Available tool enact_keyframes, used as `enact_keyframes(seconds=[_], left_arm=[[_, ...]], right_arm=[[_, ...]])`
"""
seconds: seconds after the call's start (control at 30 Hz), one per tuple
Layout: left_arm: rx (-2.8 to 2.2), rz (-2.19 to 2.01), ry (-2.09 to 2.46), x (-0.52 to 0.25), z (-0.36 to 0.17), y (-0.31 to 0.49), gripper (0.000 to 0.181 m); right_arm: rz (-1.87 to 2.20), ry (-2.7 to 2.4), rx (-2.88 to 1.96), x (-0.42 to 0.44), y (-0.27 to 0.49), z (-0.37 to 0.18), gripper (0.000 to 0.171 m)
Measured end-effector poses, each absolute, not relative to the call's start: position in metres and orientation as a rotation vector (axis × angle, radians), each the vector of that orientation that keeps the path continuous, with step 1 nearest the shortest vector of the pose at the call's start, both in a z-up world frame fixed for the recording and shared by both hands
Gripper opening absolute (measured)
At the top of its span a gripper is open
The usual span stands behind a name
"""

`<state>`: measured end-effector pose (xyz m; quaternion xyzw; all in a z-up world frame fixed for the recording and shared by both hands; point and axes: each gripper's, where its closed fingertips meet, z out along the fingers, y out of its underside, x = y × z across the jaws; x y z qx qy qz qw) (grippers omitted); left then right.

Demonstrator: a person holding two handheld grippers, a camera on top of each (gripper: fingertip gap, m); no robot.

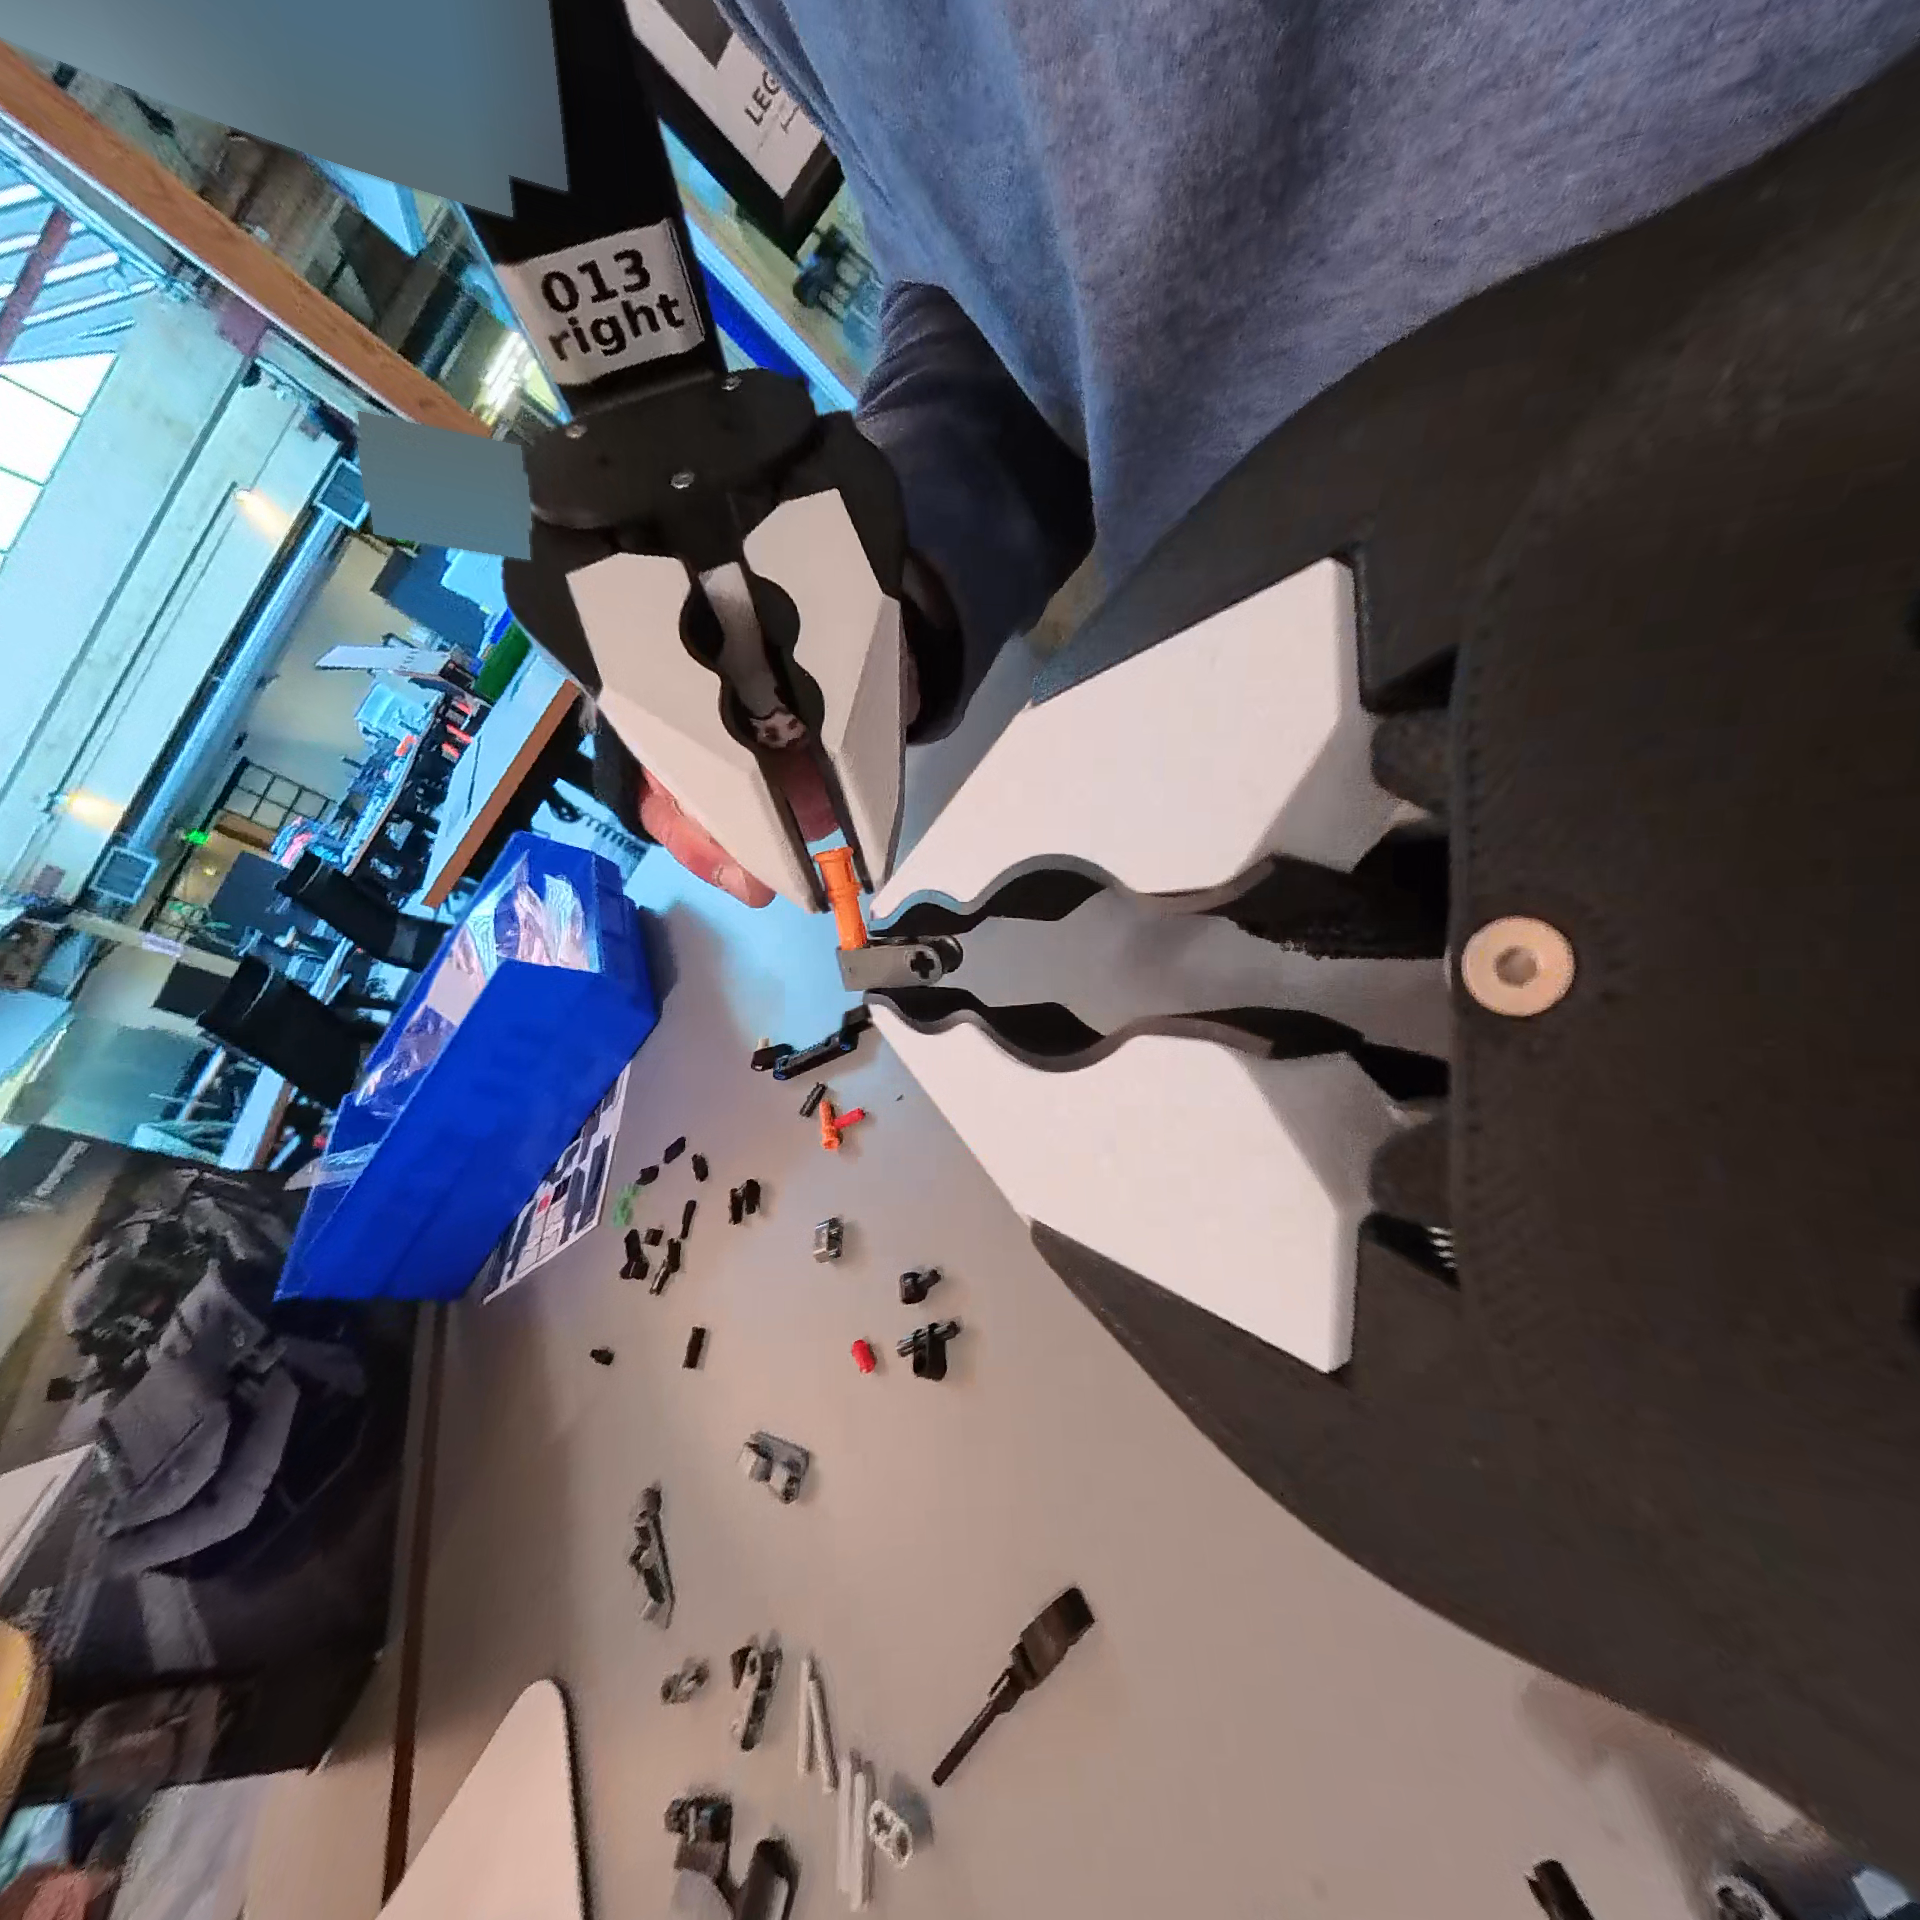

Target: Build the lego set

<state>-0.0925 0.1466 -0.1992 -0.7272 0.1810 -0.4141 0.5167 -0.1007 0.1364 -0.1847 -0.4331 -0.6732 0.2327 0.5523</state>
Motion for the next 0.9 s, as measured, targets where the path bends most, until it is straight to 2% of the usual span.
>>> enact_keyframes(seconds=[0.53, 0.9], left_arm=[[-1.697, -0.99, 0.445, -0.09, -0.179, 0.156, 0.006], [-1.633, -0.938, 0.496, -0.095, -0.162, 0.165, 0.006]], right_arm=[[0.423, -1.541, -1.003, -0.096, 0.146, -0.167, 0.006], [0.652, -1.509, -1.157, -0.094, 0.151, -0.16, 0.026]])
